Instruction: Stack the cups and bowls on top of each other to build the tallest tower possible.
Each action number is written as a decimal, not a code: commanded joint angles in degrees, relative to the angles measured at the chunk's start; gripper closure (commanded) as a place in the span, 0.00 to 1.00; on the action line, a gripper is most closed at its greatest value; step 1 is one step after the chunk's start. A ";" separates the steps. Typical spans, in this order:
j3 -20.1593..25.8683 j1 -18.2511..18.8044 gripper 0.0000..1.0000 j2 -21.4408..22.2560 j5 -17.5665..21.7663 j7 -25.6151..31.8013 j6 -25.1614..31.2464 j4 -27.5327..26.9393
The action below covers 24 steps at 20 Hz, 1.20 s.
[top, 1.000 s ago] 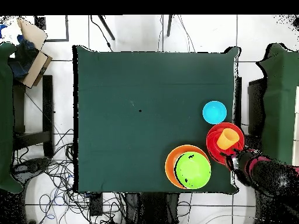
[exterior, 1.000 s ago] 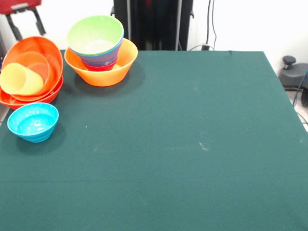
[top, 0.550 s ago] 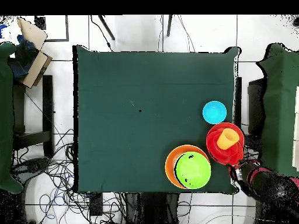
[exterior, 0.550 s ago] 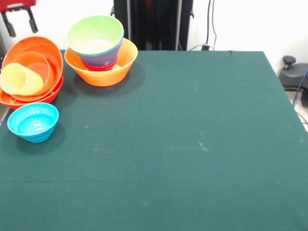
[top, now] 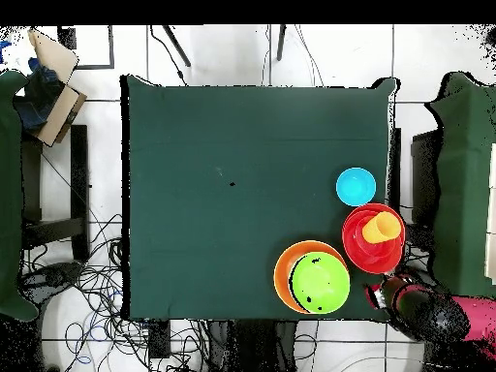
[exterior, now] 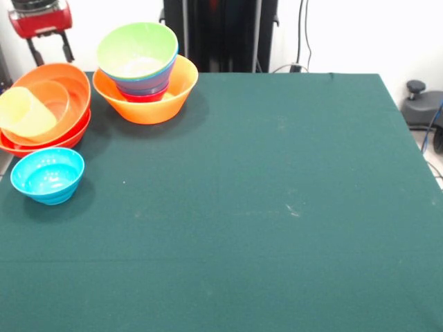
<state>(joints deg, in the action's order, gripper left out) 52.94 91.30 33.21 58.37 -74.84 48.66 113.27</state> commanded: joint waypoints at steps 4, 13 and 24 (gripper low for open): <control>-5.09 -6.30 0.00 -7.07 9.17 11.20 -5.02 1.15; -3.43 -4.64 0.00 -4.79 4.84 12.94 -3.95 3.14; 3.25 -0.83 0.00 5.23 -5.18 16.78 0.58 6.98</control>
<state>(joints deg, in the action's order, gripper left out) 51.92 90.63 33.05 56.58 -74.84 46.89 116.21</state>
